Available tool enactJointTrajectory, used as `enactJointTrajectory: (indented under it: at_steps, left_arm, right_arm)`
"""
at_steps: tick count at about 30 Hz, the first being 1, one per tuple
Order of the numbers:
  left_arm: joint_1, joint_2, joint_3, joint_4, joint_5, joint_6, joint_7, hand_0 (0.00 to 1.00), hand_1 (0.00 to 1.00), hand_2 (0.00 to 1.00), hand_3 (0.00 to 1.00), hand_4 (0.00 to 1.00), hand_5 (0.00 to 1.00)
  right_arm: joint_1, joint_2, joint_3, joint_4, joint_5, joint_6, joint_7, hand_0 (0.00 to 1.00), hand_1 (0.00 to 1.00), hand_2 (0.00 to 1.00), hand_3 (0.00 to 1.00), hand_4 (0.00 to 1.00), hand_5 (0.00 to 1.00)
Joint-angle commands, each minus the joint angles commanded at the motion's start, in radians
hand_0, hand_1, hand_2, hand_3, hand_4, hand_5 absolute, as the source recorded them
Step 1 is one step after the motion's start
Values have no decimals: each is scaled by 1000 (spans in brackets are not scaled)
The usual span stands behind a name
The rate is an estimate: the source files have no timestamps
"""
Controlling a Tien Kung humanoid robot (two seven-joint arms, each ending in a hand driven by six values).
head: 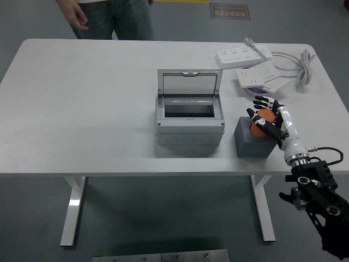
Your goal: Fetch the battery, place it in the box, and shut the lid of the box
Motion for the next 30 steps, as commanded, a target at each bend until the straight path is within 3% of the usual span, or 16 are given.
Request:
enactJointTrajectory:
  at_steps: [30]
  left_arm:
    - [2,6,9,4,-9,12,-3,632,698,573,541,500,2]
  right_arm:
    - [-11,-4,-13,-14,21,-5,-4,676,709,722,724,842,363]
